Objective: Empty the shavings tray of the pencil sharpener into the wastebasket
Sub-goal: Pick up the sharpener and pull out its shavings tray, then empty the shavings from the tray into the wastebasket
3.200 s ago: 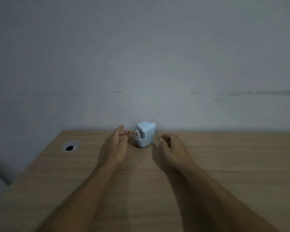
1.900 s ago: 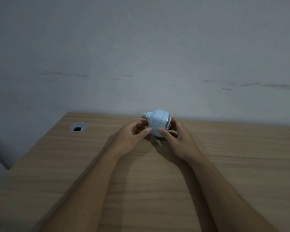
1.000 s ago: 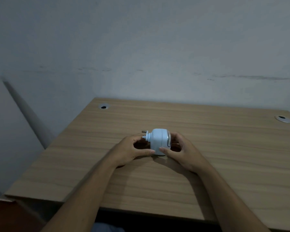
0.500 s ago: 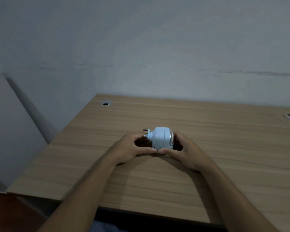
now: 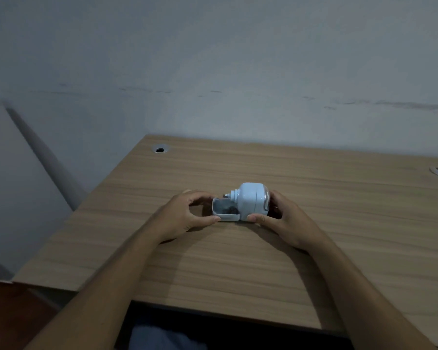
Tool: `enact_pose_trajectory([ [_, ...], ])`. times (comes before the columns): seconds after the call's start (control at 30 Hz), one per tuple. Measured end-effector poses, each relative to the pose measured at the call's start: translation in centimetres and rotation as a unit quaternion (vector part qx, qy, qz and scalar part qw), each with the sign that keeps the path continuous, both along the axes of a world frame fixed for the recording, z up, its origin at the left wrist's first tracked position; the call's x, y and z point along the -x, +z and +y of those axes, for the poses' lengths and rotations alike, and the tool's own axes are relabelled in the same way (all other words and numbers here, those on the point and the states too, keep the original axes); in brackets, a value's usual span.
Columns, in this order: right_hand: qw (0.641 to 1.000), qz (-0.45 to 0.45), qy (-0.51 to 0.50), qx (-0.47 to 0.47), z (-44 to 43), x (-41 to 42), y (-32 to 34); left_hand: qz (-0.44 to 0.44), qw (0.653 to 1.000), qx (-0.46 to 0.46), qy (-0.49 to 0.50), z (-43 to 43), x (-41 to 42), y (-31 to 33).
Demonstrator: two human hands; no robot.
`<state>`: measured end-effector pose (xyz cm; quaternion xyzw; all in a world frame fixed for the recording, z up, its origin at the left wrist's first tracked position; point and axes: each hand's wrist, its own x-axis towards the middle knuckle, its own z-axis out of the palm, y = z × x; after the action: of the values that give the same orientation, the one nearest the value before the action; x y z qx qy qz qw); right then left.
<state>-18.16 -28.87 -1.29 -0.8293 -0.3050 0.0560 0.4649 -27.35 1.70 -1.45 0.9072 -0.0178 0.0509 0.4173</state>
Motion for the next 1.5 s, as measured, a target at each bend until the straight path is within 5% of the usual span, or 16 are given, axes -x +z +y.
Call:
enact_pose_trajectory([
  [0.6, 0.997, 0.061, -0.017, -0.051, 0.3, 0.6, 0.7, 0.023, 0.996, 0.054, 0.064, 5.2, 5.0, 1.1],
  [0.77, 0.999, 0.002, -0.031, -0.045, 1.8, 0.6, 5.3, 0.005, 0.994, 0.078, 0.076, 6.4, 5.3, 3.0],
  [1.03, 0.984, -0.121, 0.118, 0.054, 11.1, 3.9, 11.0, -0.07, 0.99, 0.094, 0.083, 8.7, 7.6, 7.6],
  [1.5, 0.967, -0.049, 0.25, -0.002, 28.0, 14.1, 6.6, -0.081, 0.972, 0.084, 0.203, 17.7, 24.1, 7.0],
])
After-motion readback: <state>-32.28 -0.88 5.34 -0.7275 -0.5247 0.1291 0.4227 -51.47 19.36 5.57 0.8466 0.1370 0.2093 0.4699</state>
